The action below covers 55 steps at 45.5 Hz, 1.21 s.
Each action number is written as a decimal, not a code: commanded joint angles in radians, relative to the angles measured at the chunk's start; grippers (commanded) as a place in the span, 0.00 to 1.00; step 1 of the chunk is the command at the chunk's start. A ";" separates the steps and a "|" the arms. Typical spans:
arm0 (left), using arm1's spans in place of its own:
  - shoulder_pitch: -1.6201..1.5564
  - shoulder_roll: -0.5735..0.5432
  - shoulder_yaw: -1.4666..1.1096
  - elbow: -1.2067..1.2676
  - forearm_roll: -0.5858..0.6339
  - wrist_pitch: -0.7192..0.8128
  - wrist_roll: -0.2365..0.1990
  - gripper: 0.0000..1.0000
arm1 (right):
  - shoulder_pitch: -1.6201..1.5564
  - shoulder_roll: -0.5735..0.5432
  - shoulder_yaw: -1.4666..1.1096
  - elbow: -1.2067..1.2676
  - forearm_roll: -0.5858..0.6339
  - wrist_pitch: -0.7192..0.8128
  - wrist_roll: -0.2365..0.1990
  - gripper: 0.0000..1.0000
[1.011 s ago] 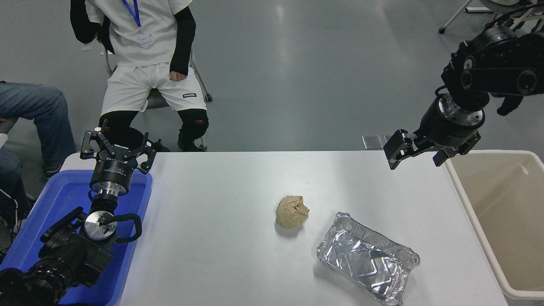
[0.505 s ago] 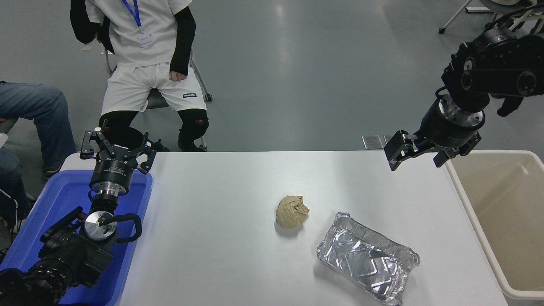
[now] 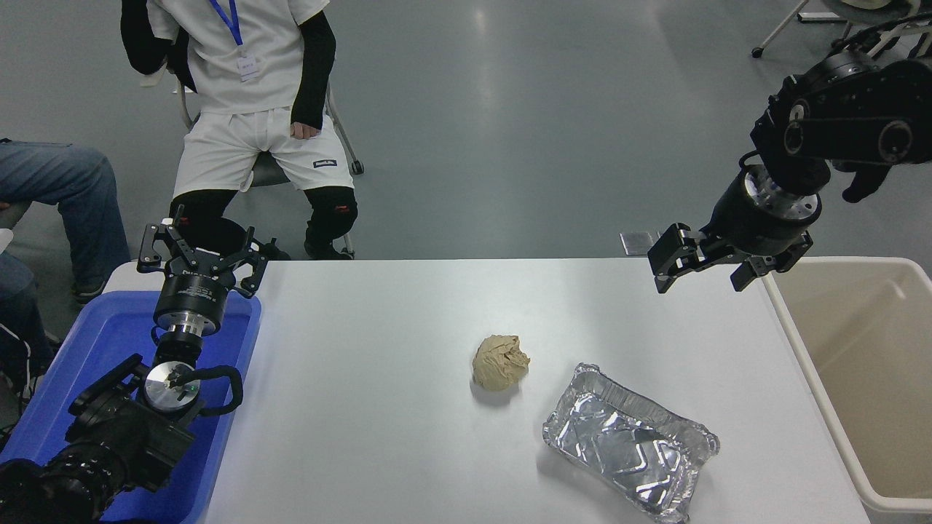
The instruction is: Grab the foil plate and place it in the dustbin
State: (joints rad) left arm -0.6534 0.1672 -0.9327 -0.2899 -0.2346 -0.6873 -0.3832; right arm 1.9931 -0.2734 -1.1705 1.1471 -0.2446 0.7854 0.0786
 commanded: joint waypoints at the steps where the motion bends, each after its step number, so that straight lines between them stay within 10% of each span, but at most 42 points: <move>1: 0.000 0.000 0.000 0.000 0.001 0.000 0.000 0.99 | -0.036 0.002 0.023 -0.001 -0.004 0.000 -0.003 1.00; 36: 0.000 0.000 0.000 0.002 0.001 0.000 0.000 0.99 | -0.221 0.006 0.262 0.002 -0.366 0.000 -0.005 1.00; 55: 0.000 0.000 0.000 0.000 0.000 0.000 0.000 0.99 | -0.379 0.052 0.288 -0.003 -0.490 -0.261 -0.005 1.00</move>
State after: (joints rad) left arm -0.6534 0.1672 -0.9327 -0.2899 -0.2345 -0.6873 -0.3836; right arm 1.6975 -0.2357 -0.9106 1.1468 -0.6543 0.6638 0.0736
